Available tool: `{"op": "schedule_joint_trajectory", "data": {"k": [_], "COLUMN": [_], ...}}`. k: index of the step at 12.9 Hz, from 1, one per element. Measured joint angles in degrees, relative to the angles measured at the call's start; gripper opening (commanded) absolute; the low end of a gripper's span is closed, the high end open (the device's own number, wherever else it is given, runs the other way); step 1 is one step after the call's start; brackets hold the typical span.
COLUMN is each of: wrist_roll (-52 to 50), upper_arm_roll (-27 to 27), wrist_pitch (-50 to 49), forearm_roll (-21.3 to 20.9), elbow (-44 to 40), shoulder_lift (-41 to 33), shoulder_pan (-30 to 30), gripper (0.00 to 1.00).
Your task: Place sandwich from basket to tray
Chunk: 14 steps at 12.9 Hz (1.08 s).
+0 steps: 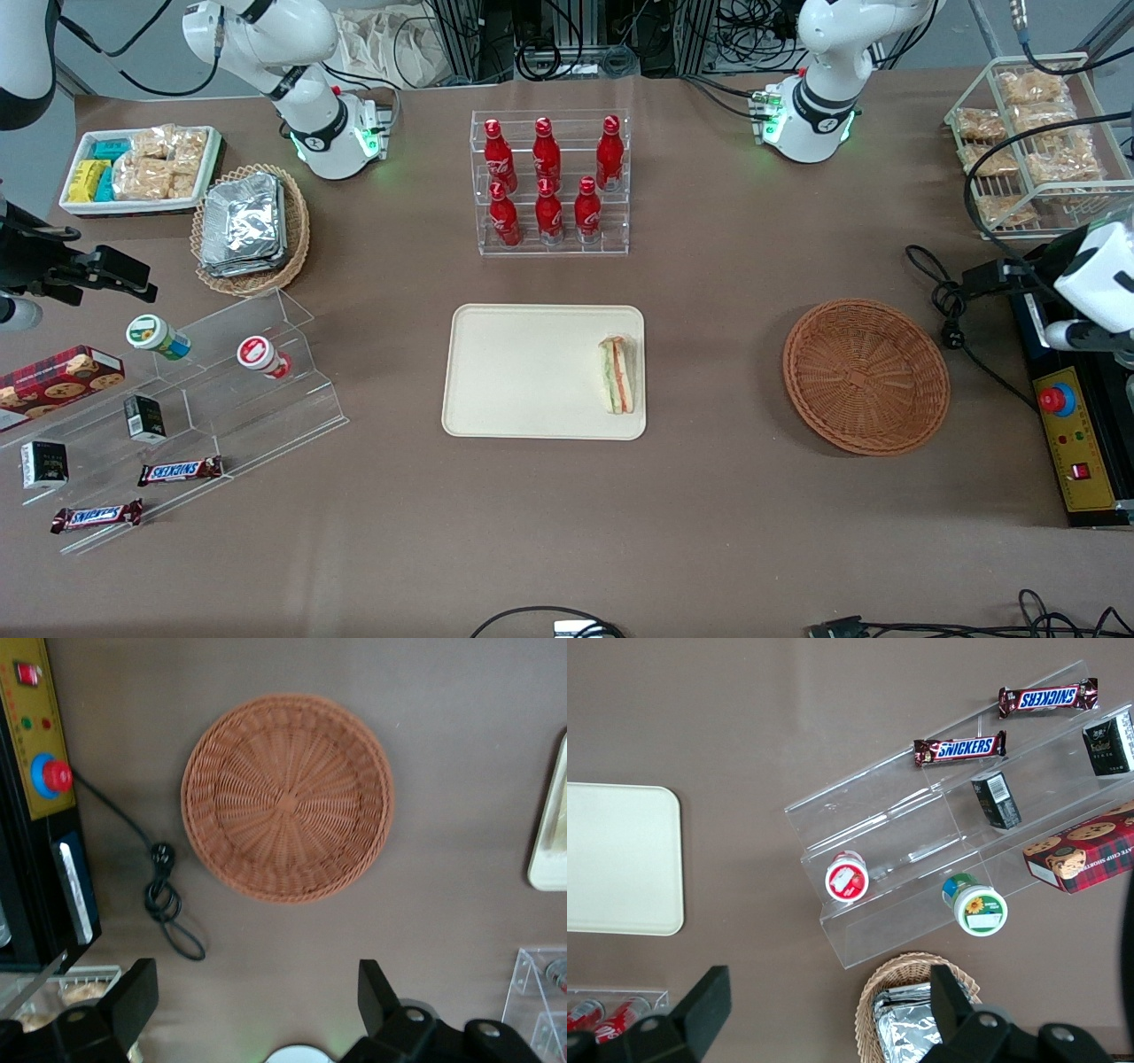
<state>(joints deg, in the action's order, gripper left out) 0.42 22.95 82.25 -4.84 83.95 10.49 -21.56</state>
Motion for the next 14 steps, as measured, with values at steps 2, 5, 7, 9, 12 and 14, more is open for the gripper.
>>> {"op": "schedule_joint_trajectory", "data": {"k": [2, 5, 7, 9, 12, 14], "wrist_roll": [0.06, 0.06, 0.06, 0.06, 0.06, 0.06], "upper_arm_roll": [0.08, 0.25, 0.26, 0.27, 0.06, -4.24], "wrist_pitch": [-0.94, -1.60, -1.65, -1.56, -0.35, 2.17], "forearm_roll": [0.01, 0.01, 0.01, 0.01, 0.01, 0.05], "elbow": [0.44, 1.64, 2.78, 4.89, 7.79, 10.39], "shoulder_lift": [-0.21, -0.62, -1.27, -2.73, -5.13, -7.43], "shoulder_pan": [-0.07, -0.04, -0.04, -0.03, 0.21, 3.94], "gripper": [1.00, 1.00, 1.00, 1.00, 1.00, 1.00]}}
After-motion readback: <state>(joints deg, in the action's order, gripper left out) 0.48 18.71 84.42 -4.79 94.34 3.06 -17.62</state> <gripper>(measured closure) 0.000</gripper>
